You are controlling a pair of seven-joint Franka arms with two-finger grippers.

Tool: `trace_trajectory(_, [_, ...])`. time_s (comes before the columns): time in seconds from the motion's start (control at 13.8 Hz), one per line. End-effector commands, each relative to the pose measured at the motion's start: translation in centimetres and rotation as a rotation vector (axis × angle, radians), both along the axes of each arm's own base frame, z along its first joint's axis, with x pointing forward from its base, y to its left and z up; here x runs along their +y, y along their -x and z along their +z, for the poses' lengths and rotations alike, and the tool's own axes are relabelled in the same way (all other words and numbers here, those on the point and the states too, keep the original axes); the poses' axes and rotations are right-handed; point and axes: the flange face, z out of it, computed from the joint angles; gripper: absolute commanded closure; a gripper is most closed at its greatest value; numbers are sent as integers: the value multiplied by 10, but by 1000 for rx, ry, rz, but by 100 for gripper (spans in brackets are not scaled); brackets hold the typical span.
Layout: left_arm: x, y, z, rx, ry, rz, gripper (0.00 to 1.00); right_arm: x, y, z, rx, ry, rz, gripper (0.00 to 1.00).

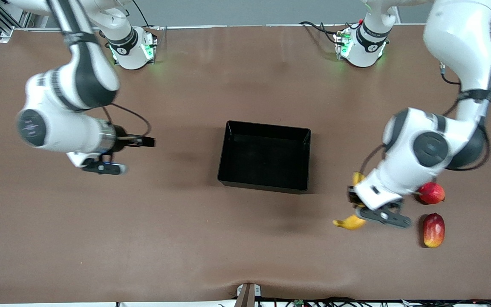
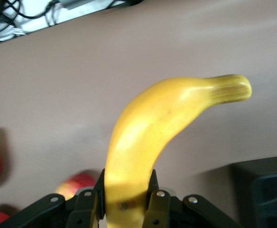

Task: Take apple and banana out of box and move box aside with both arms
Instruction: 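Lower the banana by the apple while the right gripper grips the tray rim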

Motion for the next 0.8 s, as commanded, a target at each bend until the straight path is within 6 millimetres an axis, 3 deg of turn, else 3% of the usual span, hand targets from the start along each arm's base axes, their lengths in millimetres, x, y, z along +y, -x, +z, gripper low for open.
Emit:
trace_trajectory(0.0, [63, -32, -28, -21, -30, -62, 100, 32, 2, -20, -26, 3, -49, 0])
trace_trajectory(0.14, [89, -43, -53, -74, -54, -32, 100, 74, 7, -43, -60, 5, -17, 0])
trace_trajectory(0.29, [114, -53, -78, -136, -70, -14, 100, 114, 13, -68, -93, 23, -94, 0])
trace_trajectory(0.51, [126, -56, -125, -148, -71, -11, 100, 146, 19, -97, -130, 22, -110, 0])
trace_trajectory(0.65, [133, -52, -144, -112, -86, -3, 100, 171, 28, -114, -148, 22, -107, 0])
trace_trajectory(0.72, [137, -51, -148, -104, -80, 6, 100, 180, 33, -125, -145, 27, -110, 12])
